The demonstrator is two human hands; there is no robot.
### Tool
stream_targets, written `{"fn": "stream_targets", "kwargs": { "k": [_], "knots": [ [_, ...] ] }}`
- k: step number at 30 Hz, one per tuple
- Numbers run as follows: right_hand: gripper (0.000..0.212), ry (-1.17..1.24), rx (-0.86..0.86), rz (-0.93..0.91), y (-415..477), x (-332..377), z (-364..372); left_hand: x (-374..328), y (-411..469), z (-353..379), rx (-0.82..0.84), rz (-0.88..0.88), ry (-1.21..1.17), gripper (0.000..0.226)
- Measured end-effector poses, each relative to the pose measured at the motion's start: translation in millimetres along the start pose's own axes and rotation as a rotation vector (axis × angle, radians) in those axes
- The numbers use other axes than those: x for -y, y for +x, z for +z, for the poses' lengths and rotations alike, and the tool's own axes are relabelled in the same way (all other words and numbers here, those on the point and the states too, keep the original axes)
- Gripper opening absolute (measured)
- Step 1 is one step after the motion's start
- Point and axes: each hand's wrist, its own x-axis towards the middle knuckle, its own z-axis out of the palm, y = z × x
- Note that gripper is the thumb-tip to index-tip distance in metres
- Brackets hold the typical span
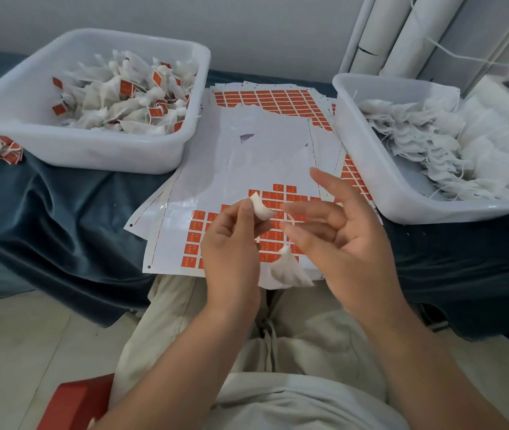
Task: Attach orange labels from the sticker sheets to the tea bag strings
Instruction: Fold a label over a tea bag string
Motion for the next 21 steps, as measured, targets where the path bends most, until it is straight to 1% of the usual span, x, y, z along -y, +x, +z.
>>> {"fn": "stream_targets", "kwargs": {
  "k": [2, 4, 6, 9, 15, 18, 21],
  "knots": [
    [0.057, -0.008, -0.01, 0.005, -1, 0, 6, 2, -4, 1, 0.012, 0.032, 0.02, 0.024],
    [0.054, 0.02, -0.041, 0.024, -2, -1, 8, 2, -9, 3, 0.059, 0.079, 0.054, 0.025],
    [0.049, -0.015, -0.091, -0.004, -1, -2, 6, 1, -13, 3, 0.105, 0.104, 0.07, 0.025],
    [0.043, -0.105, -0.149, -0.052, 1, -4, -1, -1, -13, 3, 0.166, 0.09, 0.07, 0.024],
    [0.039, -0.093, -0.164, -0.032, 6, -7, -8, -6, -8, 2, 0.243, -0.028, 0.015, 0.022],
    [0.038, -0.103, -0.165, -0.02, 8, -7, -13, -9, -2, 2, 0.279, -0.076, -0.007, 0.028],
    [0.037, -0.134, -0.15, -0.017, 8, -7, -13, -10, 1, -1, 0.346, -0.055, 0.007, 0.032]
  ]
}}
